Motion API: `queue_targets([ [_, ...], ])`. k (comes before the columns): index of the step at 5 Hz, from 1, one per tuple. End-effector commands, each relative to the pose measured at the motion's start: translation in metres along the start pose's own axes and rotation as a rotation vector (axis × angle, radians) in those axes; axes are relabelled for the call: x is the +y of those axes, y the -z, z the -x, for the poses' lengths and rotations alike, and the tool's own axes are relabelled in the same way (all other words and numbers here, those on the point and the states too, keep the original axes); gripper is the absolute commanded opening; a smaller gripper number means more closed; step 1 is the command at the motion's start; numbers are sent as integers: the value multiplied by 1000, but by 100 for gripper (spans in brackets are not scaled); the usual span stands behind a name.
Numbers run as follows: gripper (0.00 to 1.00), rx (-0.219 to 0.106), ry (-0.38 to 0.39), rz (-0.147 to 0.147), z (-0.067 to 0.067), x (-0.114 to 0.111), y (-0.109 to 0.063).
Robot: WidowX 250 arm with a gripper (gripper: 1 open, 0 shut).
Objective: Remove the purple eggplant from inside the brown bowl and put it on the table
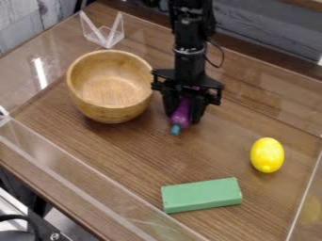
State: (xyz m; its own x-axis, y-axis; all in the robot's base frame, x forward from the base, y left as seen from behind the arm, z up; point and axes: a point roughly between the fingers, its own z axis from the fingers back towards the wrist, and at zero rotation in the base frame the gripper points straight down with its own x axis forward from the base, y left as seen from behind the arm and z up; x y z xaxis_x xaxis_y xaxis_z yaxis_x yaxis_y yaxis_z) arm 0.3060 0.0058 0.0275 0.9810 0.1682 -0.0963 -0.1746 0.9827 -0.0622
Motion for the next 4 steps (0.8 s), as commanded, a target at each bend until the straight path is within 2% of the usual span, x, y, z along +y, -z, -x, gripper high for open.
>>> queue_targets([
  [1, 0, -30, -4, 8, -5, -3, -5],
  [4, 0, -17, -17, 22, -2, -3, -7],
])
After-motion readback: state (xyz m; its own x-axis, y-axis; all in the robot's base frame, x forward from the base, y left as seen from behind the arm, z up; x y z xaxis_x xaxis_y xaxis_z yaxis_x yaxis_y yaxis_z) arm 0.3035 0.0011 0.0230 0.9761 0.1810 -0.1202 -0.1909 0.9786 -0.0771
